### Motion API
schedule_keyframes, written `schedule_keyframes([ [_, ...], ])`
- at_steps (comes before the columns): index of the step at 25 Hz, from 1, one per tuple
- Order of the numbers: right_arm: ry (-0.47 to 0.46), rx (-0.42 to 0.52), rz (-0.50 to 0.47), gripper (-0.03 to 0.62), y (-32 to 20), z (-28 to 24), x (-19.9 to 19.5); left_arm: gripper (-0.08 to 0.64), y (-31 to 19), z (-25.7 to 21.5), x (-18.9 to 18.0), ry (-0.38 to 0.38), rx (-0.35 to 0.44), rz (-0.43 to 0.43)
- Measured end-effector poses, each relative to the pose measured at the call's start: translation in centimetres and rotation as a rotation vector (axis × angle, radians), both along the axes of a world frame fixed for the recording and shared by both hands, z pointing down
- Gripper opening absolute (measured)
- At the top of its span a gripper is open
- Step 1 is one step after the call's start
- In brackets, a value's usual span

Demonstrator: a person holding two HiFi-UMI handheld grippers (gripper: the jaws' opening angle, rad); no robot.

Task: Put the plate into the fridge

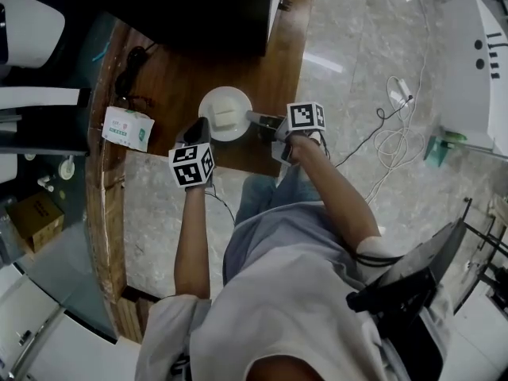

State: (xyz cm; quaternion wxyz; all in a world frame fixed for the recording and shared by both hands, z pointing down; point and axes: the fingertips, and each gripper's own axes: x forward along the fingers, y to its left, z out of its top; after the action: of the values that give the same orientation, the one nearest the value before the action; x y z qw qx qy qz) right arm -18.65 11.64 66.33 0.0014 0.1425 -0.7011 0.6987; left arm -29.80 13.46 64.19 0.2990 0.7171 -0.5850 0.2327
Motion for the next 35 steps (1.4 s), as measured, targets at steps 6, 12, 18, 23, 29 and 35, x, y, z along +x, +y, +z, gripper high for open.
schedule_keyframes([
  [6, -0.026, 0.003, -0.006, 0.023, -2.1, -1.7, 5.5, 0.020, -2.6, -2.0, 6.0, 0.008, 0.041, -0.012],
  [12, -0.055, 0.023, -0.042, 0.023, -4.3, -4.5, 15.8, 0.020, -5.8, -4.5, 16.4, 0.026, 0.082, -0.031],
  [18, -0.035, 0.033, -0.086, 0.023, -6.8, -5.2, 24.8, 0.020, -9.0, -5.0, 26.6, 0.029, 0.089, -0.025],
  [23, -0.041, 0.049, -0.062, 0.023, -10.7, -5.9, 34.0, 0.020, -12.6, -6.0, 36.1, 0.016, 0.108, -0.001],
  [29, -0.054, 0.065, -0.003, 0.023, -14.1, -7.8, 44.2, 0.020, -16.0, -8.5, 46.9, 0.016, 0.142, 0.037],
  [35, -0.096, 0.065, 0.063, 0.023, -19.1, -9.8, 50.1, 0.020, -20.2, -10.6, 53.6, 0.019, 0.166, 0.084],
])
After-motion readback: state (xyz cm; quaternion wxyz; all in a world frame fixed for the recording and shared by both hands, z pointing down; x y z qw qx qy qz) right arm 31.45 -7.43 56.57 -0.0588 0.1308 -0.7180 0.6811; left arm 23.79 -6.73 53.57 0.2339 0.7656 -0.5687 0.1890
